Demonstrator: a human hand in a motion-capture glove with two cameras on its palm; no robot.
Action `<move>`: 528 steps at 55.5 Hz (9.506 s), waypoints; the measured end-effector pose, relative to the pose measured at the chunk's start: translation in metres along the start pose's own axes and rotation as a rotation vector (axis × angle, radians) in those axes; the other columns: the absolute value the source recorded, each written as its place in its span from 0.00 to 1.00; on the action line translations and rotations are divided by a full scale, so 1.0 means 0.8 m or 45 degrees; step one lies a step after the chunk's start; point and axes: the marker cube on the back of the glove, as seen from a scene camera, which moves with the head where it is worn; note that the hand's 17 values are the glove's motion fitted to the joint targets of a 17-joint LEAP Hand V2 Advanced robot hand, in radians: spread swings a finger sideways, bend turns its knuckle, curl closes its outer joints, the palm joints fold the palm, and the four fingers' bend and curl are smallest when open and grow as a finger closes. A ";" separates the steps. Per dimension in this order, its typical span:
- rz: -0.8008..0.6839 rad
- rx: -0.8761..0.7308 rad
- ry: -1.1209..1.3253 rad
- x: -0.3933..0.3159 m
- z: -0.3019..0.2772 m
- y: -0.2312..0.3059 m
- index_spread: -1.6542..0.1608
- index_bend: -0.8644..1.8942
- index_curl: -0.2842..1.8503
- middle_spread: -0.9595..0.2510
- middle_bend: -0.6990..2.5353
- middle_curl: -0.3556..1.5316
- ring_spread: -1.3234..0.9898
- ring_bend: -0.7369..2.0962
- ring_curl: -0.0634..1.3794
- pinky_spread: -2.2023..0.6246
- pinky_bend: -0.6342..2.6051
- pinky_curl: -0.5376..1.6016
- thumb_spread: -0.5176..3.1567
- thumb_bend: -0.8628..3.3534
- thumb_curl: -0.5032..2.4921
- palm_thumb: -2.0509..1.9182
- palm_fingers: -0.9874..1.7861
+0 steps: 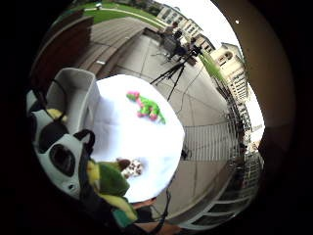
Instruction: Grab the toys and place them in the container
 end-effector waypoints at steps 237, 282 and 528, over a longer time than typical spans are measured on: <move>0.440 -0.314 -0.008 0.220 0.081 0.178 0.77 0.41 0.41 0.51 0.46 0.52 0.40 0.68 0.35 0.62 0.50 0.44 0.26 0.25 0.43 0.68 0.73; 0.169 -0.182 -0.074 -0.101 0.048 -0.057 0.71 0.37 0.48 0.45 0.44 0.57 0.40 0.67 0.38 0.62 0.49 0.44 0.29 0.22 0.49 0.68 0.74; 0.141 -0.208 0.027 0.043 0.089 0.008 0.73 0.37 0.28 0.76 0.28 0.47 0.57 0.48 0.23 0.79 0.60 0.43 0.38 0.17 0.25 0.46 0.32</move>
